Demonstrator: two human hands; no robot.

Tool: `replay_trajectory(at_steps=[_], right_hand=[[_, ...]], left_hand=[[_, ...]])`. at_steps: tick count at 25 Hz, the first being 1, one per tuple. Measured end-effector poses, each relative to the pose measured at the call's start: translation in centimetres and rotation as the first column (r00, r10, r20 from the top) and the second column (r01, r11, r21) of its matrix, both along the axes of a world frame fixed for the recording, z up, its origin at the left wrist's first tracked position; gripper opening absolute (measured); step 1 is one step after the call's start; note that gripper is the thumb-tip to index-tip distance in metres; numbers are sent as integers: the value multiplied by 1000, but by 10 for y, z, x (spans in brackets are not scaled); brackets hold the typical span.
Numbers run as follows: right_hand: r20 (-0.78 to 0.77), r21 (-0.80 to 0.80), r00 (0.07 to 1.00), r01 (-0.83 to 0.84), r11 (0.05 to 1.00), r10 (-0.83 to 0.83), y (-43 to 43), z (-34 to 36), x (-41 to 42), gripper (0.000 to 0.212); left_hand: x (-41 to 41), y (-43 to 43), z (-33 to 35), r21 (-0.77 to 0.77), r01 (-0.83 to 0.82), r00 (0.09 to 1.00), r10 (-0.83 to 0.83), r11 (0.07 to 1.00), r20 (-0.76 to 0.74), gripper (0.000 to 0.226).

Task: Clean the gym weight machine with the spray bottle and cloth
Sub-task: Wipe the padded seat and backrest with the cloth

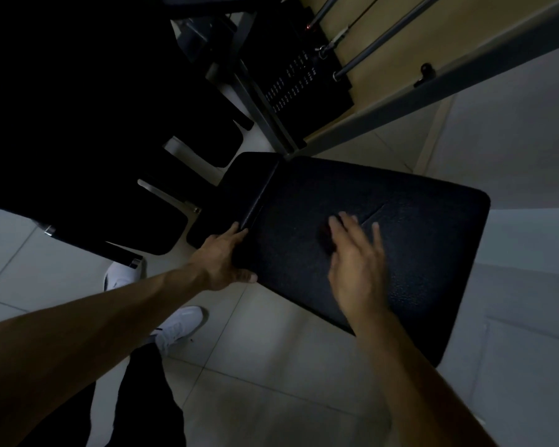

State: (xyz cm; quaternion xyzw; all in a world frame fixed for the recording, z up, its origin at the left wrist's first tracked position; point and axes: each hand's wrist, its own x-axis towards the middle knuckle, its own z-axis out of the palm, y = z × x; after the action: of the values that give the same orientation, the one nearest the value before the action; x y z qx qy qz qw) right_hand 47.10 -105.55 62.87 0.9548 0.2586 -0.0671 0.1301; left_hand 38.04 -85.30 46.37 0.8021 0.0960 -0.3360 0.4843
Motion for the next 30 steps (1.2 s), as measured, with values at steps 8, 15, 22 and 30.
replay_trajectory(at_steps=[8, 15, 22, 30], right_hand=[[-222, 129, 874, -413, 902, 432, 17, -46, -68, 50], [-149, -1, 976, -159, 987, 157, 35, -54, -30, 70], [-256, 44, 910, -325, 945, 325, 42, -69, -17, 64], [-442, 176, 730, -500, 848, 522, 55, -84, -68, 53]], left_hand=[[0, 17, -23, 113, 8, 996, -18, 994, 91, 80], [-6, 23, -37, 73, -128, 975, 112, 989, 190, 70], [-14, 30, -46, 28, -140, 985, 137, 990, 105, 73], [-3, 36, -52, 16, -97, 994, 96, 995, 53, 75]])
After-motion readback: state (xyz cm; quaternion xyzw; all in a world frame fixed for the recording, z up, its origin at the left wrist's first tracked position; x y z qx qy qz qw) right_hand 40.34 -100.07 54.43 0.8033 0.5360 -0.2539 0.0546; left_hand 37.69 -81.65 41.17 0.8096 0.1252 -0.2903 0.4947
